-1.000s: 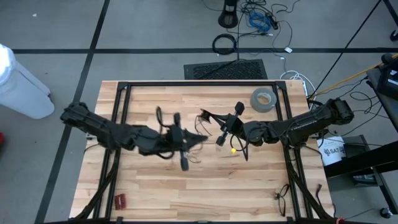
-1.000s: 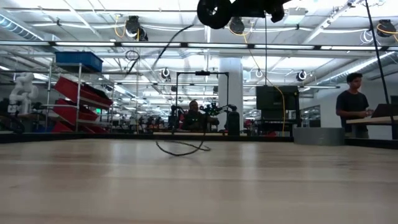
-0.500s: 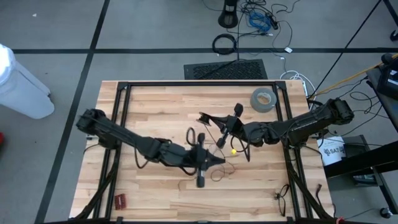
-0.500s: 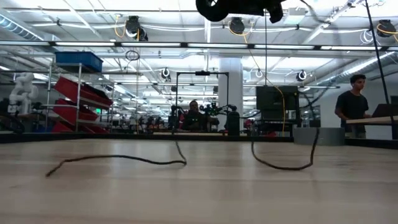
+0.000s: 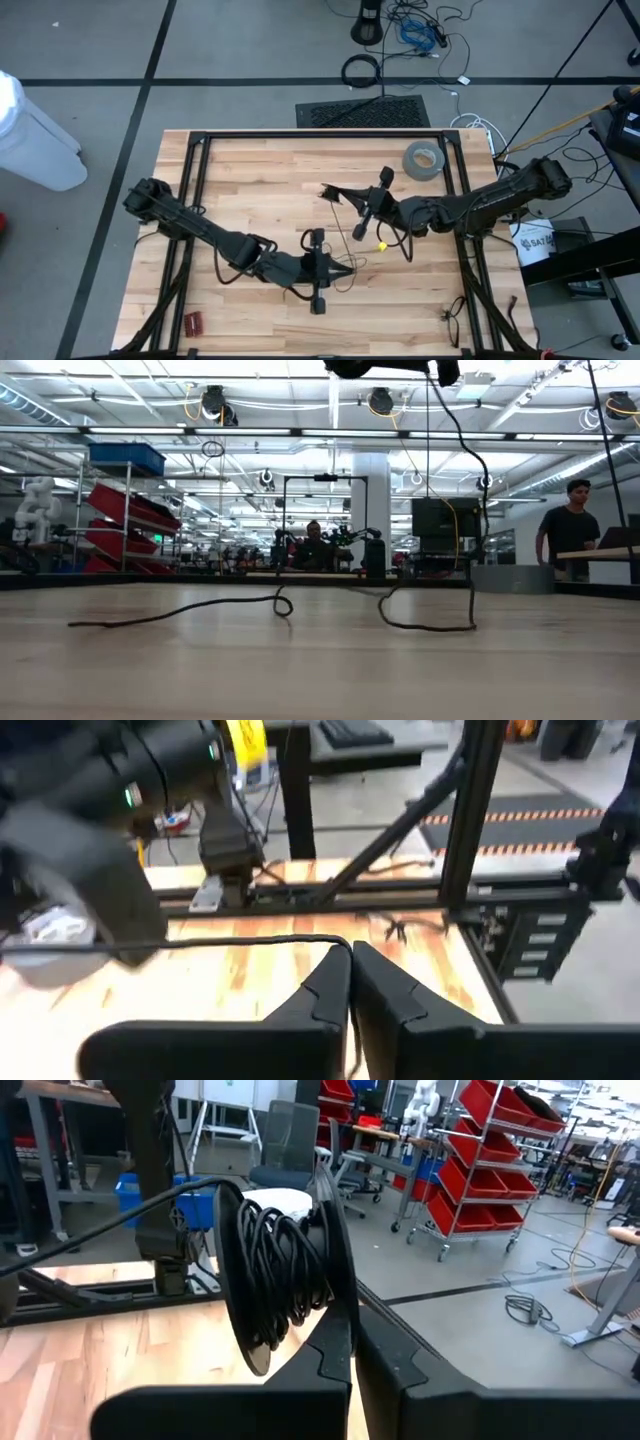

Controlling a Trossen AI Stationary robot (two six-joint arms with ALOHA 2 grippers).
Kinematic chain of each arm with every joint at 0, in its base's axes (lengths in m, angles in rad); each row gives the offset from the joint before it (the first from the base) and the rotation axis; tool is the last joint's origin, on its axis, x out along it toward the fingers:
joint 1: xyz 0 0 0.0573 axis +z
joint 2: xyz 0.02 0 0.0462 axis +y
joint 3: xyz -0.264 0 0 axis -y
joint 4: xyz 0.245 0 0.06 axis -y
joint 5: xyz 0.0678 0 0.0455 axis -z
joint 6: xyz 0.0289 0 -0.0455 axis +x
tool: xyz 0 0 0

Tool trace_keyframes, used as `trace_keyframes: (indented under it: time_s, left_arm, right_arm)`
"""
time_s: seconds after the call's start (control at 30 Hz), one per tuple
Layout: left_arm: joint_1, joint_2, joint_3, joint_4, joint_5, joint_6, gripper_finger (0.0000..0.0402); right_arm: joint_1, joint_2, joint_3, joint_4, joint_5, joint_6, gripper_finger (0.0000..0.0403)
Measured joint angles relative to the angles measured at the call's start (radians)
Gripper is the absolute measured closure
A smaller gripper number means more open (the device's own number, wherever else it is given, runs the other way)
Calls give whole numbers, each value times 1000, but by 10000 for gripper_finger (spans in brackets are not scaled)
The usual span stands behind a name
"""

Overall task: Coil cords
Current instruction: Coil the black wire onto the spool

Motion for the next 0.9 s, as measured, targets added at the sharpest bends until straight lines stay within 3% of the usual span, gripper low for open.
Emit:
trace_keyframes:
  time_s: [0.4, 0.67, 0.9]
  left_arm:
    - [-24, -3, 0, -42, -117, -31, 251]
    - [-87, -25, 0, -44, -251, -24, 235]
    - [-172, -81, 0, -52, -381, 53, 234]
  right_arm:
    - [-10, -58, 0, 28, 4, -103, 403]
    - [-38, -126, 0, 54, 0, -213, 403]
    - [-60, -175, 0, 53, -102, -254, 403]
